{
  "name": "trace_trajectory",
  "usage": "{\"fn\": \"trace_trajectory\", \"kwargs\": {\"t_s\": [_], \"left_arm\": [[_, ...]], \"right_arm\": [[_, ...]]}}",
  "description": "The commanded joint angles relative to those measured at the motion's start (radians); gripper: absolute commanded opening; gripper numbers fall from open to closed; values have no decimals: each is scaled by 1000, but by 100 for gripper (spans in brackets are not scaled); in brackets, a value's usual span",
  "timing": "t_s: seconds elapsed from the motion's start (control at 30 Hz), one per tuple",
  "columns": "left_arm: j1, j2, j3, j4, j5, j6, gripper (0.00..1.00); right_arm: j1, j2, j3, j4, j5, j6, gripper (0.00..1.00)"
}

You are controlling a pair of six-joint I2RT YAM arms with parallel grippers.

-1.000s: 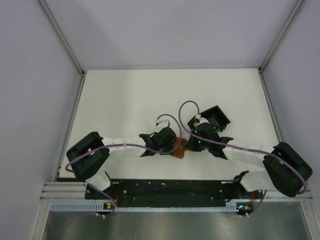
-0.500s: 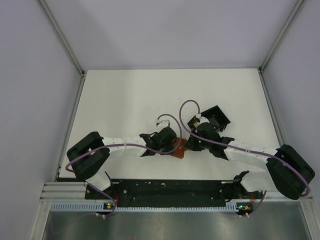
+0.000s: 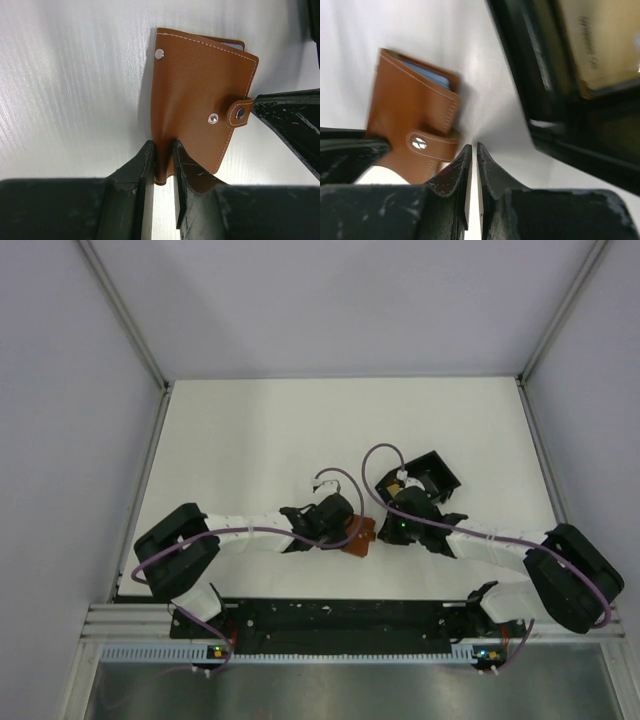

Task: Put the credit cards into the card holder
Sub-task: Close the card holder at the center of the board.

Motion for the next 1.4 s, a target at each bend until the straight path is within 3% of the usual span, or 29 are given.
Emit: {"fn": "trace_trajectory", "kwargs": {"t_s": [0.0, 0.3, 0.67, 1.37], "left_arm": [[3, 43, -14, -147, -66, 35, 0], [3, 52, 0, -152, -64, 40, 0], [1, 58, 8, -155, -63, 43, 0], [3, 54, -2, -149, -61, 41, 0]], "right_arm": [[11, 51, 7, 87, -63, 23, 8], [39, 50, 27, 105, -68, 19, 8], [119, 13, 116, -22, 51, -41, 6], [102, 113, 176, 33, 23, -87, 6]]}}
